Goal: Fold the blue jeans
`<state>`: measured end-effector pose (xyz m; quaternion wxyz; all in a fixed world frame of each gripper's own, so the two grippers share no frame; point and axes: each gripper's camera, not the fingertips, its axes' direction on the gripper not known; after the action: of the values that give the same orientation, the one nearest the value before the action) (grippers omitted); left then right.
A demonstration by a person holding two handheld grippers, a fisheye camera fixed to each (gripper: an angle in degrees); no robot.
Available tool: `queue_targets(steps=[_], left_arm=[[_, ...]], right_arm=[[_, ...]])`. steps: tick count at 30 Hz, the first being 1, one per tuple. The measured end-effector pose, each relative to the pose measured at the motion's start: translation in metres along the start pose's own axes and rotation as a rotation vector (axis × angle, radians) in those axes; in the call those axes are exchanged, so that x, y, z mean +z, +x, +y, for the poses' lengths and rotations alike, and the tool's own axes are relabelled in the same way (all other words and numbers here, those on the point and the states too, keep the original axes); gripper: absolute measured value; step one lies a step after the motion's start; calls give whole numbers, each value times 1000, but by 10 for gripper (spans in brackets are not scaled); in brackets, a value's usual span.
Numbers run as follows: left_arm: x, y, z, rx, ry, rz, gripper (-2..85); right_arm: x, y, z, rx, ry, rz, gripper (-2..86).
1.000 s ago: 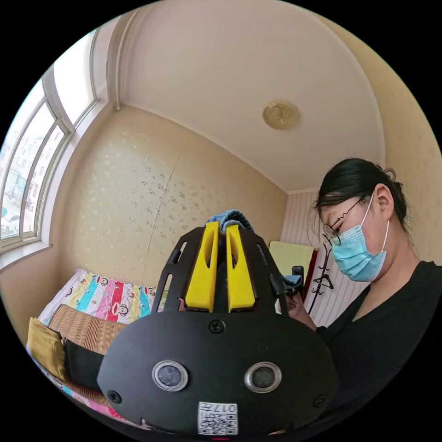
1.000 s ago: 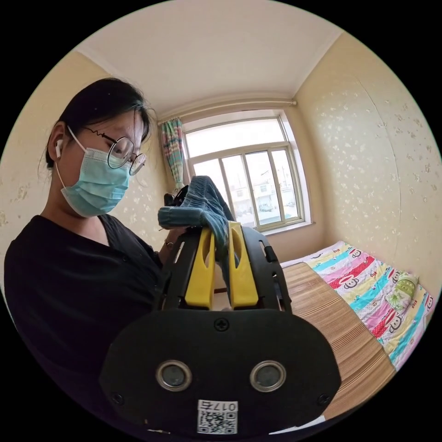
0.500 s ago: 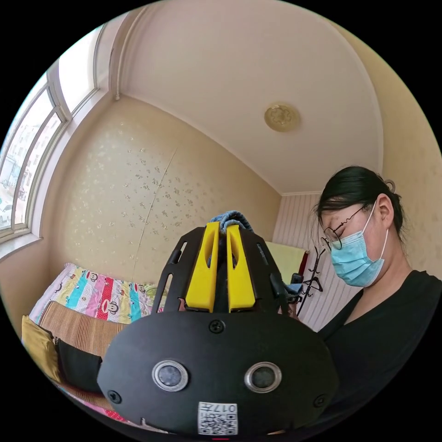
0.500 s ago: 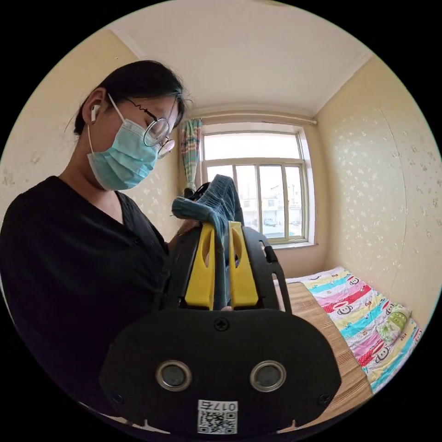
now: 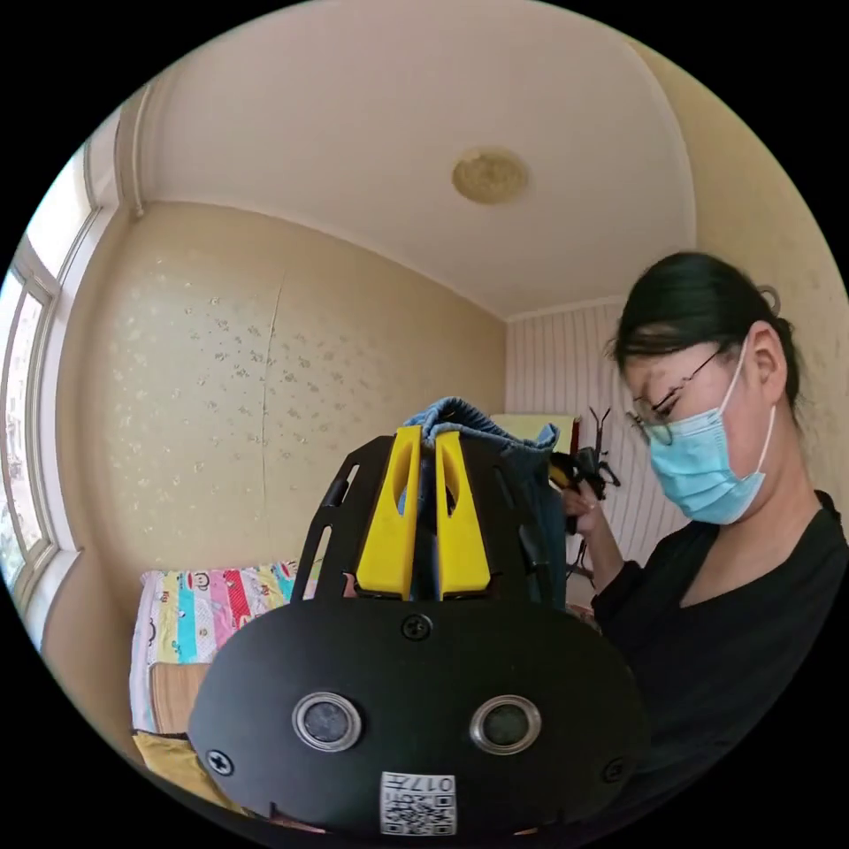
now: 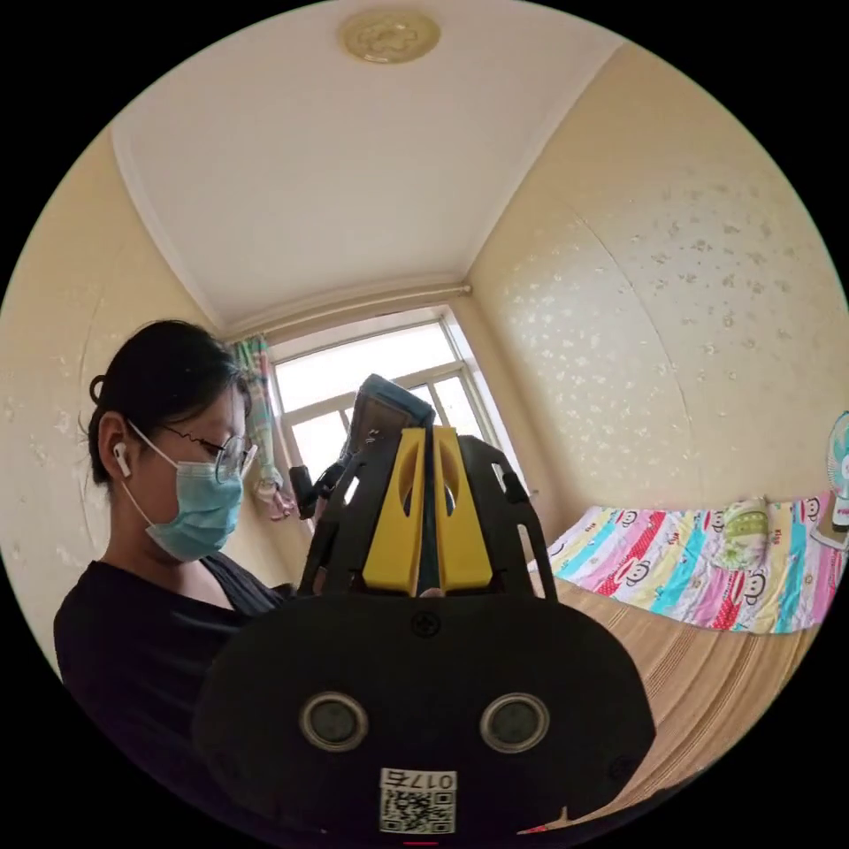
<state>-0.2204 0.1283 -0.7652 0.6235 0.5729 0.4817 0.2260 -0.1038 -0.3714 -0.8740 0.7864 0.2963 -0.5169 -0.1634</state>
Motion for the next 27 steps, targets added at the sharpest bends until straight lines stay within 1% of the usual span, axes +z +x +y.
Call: queue_targets(steps=[1, 2, 3, 4, 5, 6, 7, 8, 9, 10, 11, 12, 13, 14, 15, 16, 17, 18, 19, 20, 21, 22, 23, 24, 25, 26, 27], left_arm=[[41, -26, -4, -6, -88, -7, 12], [63, -40, -5, -12, -134, -7, 13], [118, -73, -7, -33, -244, 1, 14], [182, -111, -6, -64, -364, 18, 16], [216, -133, -3, -86, -420, 28, 17], [284, -177, 4, -147, -506, 44, 21], [353, -225, 17, -242, -558, 58, 25], [386, -248, 25, -289, -568, 70, 29], [446, -289, 48, -365, -563, 103, 37], [496, -322, 78, -421, -599, 115, 54], [517, -335, 93, -443, -632, 111, 63], [550, -356, 124, -469, -691, 93, 84], [569, -370, 159, -470, -707, 84, 100], [574, -374, 178, -463, -709, 81, 105], [581, -380, 217, -437, -733, 73, 110], [582, -385, 263, -426, -777, 54, 111], [580, -388, 289, -435, -799, 45, 110], [573, -393, 343, -475, -850, 52, 110], [563, -397, 399, -532, -905, 86, 107], [556, -398, 428, -569, -935, 100, 106], [539, -397, 486, -639, -994, 113, 103], [518, -393, 538, -687, -1060, 97, 99], [507, -390, 561, -703, -1091, 79, 98], [481, -383, 600, -728, -1141, 34, 96], [453, -376, 631, -755, -1178, -8, 96], [439, -374, 644, -772, -1185, -28, 96], [408, -369, 661, -811, -1177, -67, 96]], right_arm=[[19, 24, -5, 13, -57, 124, 16], [45, 57, -12, 18, -144, 258, 16], [60, 76, -15, 18, -195, 323, 16], [93, 121, -19, 24, -296, 454, 17], [128, 175, -21, 44, -386, 581, 18], [145, 204, -21, 60, -420, 636, 18], [181, 266, -19, 72, -462, 739, 19], [215, 326, -15, 89, -499, 834, 21], [230, 357, -12, 127, -516, 875, 22], [253, 411, -4, 187, -555, 953, 25], [272, 448, 11, 169, -597, 1036, 28], [277, 463, 22, 161, -594, 1082, 30], [282, 486, 48, 164, -565, 1148, 35], [282, 505, 81, 163, -567, 1160, 40], [280, 515, 100, 168, -578, 1147, 43], [273, 532, 142, 186, -606, 1096, 47], [262, 549, 191, 208, -644, 1028, 43], [257, 558, 217, 220, -669, 992, 41], [246, 574, 271, 256, -732, 926, 38], [235, 589, 327, 307, -815, 861, 35], [229, 596, 355, 344, -851, 835, 34], [216, 607, 411, 437, -905, 788, 33], [206, 613, 461, 522, -946, 736, 31], [201, 614, 485, 567, -961, 710, 31], [194, 615, 527, 650, -983, 656, 30], [190, 611, 565, 719, -998, 592, 31], [190, 608, 581, 745, -1003, 562, 31]])
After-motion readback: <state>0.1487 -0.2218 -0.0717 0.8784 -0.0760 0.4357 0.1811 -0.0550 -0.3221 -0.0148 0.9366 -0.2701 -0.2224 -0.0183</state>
